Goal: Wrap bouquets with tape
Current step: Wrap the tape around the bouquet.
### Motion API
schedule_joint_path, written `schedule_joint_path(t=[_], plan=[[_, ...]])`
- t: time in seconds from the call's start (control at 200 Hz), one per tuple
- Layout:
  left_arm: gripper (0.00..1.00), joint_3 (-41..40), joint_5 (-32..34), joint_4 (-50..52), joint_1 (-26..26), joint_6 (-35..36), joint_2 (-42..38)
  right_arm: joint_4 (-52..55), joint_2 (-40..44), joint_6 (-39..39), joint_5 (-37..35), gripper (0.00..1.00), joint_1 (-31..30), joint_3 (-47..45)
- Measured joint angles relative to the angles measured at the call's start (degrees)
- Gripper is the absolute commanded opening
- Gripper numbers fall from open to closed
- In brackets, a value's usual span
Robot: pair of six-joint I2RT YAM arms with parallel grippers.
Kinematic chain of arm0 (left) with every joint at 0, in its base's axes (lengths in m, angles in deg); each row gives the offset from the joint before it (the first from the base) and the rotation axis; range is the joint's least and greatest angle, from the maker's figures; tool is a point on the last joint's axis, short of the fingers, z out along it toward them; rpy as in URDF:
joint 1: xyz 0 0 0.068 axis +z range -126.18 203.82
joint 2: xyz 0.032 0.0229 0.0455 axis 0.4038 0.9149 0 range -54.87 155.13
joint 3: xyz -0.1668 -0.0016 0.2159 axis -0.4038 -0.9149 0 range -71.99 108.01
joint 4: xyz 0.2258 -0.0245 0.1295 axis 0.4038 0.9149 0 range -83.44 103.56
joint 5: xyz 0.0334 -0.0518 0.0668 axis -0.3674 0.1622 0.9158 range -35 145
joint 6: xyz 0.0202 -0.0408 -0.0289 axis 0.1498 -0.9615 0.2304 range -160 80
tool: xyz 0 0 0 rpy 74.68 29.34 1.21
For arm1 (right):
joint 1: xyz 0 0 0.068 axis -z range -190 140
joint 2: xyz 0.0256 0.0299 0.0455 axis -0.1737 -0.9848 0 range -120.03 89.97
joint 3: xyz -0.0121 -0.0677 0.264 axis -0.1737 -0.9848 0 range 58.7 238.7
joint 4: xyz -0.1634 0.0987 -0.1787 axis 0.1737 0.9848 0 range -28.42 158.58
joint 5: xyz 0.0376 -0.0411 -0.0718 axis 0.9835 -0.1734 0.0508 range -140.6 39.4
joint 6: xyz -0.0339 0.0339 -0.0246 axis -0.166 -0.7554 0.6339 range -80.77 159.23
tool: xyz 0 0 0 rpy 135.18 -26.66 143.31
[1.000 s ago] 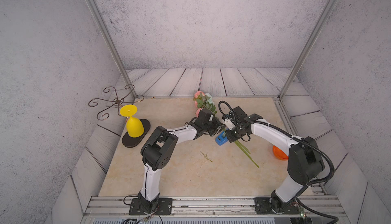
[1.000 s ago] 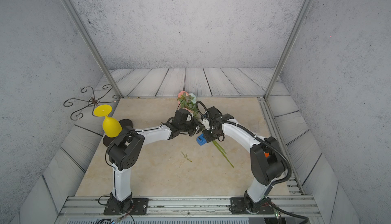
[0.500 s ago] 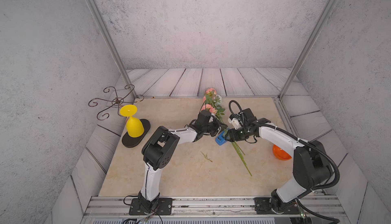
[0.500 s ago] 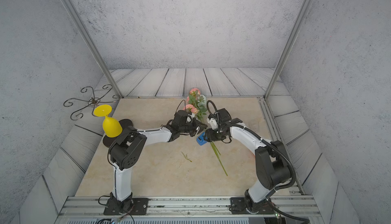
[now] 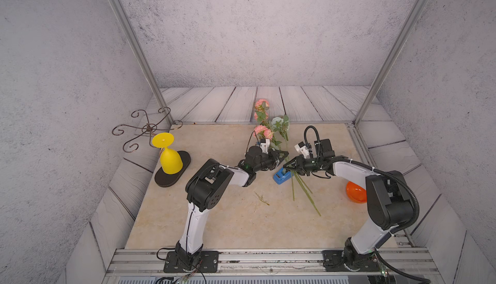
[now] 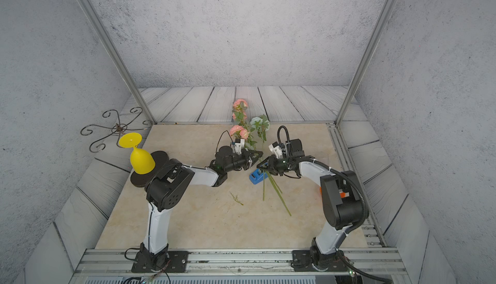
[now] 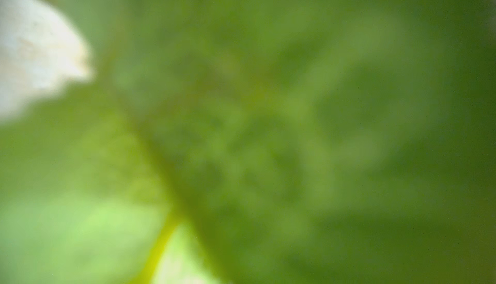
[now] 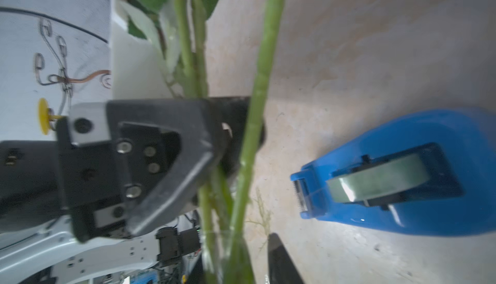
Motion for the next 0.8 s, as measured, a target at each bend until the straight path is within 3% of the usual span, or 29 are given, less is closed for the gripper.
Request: schedule_joint_path(t=[0.06, 0.24, 0.395, 0.576, 0.671, 0.766, 0.801], plan=[[0.00, -0.2, 0.5, -1.7, 0.0, -0.8, 0.6, 0.7, 0.0, 1.1, 0.2, 0.07, 0.0, 0.7], [0.00, -0.6, 0.9, -3.3, -0.1, -2.4, 0.9, 8.5, 0.0, 7.2, -3.0, 0.01, -0.5, 4.2], [0.22, -0.5, -0.3, 3.9, -0.2, -1.4, -1.5, 22.4, 0.0, 16.8, -13.4, 0.00, -3.6, 11.0], [0.45, 3.5, -1.6, 21.5, -0.4, 3.8, -3.9, 33.0, 0.0, 24.6, -26.6, 0.00, -8.9, 16.1], [0.45, 6.1, -1.5, 28.2, -0.4, 4.7, -3.9, 35.2, 0.0, 27.0, -32.7, 0.00, -12.7, 17.0], [0.39, 7.8, -1.6, 33.4, -0.4, 5.0, -3.9, 36.2, 0.0, 28.4, -37.2, 0.00, -15.5, 17.0], [0.32, 8.2, -1.6, 34.3, -0.4, 4.8, -3.8, 36.2, 0.0, 28.9, -38.8, 0.00, -16.1, 16.8]])
